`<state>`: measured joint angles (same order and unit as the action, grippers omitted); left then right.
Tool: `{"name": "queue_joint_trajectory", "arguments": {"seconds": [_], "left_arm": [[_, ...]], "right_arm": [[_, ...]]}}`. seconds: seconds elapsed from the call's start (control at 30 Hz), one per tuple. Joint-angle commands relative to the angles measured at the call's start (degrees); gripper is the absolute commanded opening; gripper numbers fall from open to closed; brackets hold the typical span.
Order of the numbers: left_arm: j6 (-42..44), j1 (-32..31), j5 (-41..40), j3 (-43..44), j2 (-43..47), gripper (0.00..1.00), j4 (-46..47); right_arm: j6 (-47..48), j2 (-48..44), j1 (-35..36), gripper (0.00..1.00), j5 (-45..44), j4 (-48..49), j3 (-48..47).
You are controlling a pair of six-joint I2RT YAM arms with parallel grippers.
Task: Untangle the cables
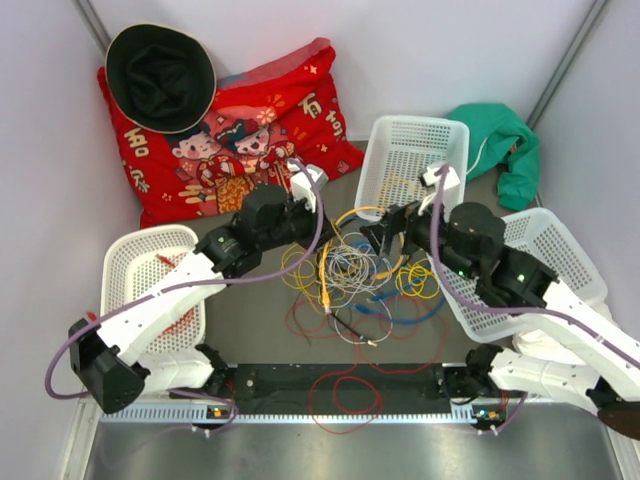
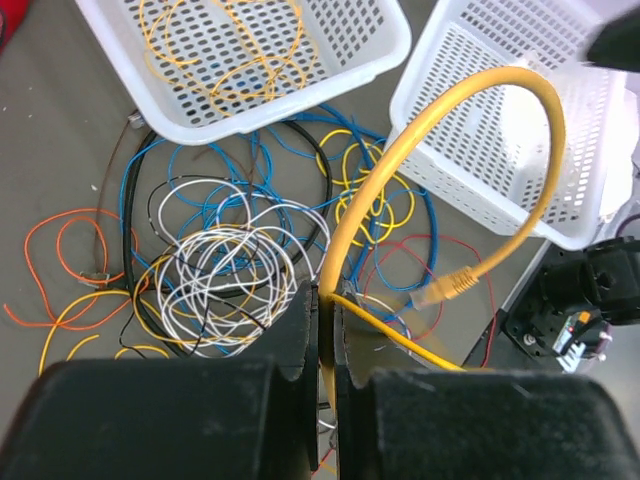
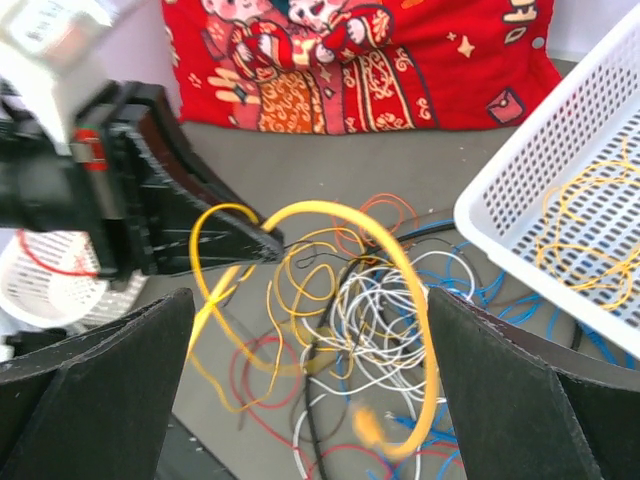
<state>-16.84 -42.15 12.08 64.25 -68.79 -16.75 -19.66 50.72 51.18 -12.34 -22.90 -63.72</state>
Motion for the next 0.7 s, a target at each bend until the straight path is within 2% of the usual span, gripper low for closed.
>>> {"name": "queue_joint_trajectory", "arguments": {"seconds": [0.0, 0.13, 0.23, 0.33, 0.37, 0.43, 0.47, 0.5, 0.53, 0.67], "left_arm": [[1.4, 0.1, 3.0, -0.4, 3.3, 0.0, 2.4], [1.5, 0.1, 3.2, -0.5, 4.3, 0.0, 2.1], [1.6, 0.1, 2.7, -0.6, 4.6, 0.0, 1.3], [1.7, 0.1, 1.1, -0.7, 4.7, 0.0, 0.7], [1.6, 0.1, 0.5, -0.8, 4.7, 0.0, 0.4], [1.3, 0.1, -1.5, -1.0, 4.9, 0.02, -0.3], [0.8, 0.1, -3.5, -1.1, 5.1, 0.04, -0.6], [0.5, 0.1, -4.6, -1.3, 5.3, 0.09, -0.7], [0.2, 0.1, -5.6, -1.6, 5.5, 0.21, -1.1], [-1.4, 0.1, -9.6, -3.2, 6.7, 0.43, -1.5]], "right_arm": [[5.2, 4.2, -0.4, 0.99, -1.8, 0.1, -3.5], [5.2, 7.3, -0.8, 0.99, -4.5, -1.4, -2.6], [4.8, 7.6, -1.6, 0.91, -4.0, -0.8, -1.4], [4.8, 6.7, -1.9, 0.6, -4.3, -0.1, -1.3], [4.8, 6.4, -1.9, 0.38, -4.6, 0.0, -1.4], [4.8, 5.4, -1.9, 0.17, -5.9, 0.0, -1.8], [4.9, 5.3, -1.9, 0.0, -6.5, -0.2, -2.2], [5.0, 5.1, -1.9, 0.0, -7.0, -0.8, -2.8], [5.3, 5.4, -2.0, 0.0, -7.6, -1.3, -4.1], [6.3, 7.5, -3.2, 0.0, -9.7, -3.6, -8.6]]}}
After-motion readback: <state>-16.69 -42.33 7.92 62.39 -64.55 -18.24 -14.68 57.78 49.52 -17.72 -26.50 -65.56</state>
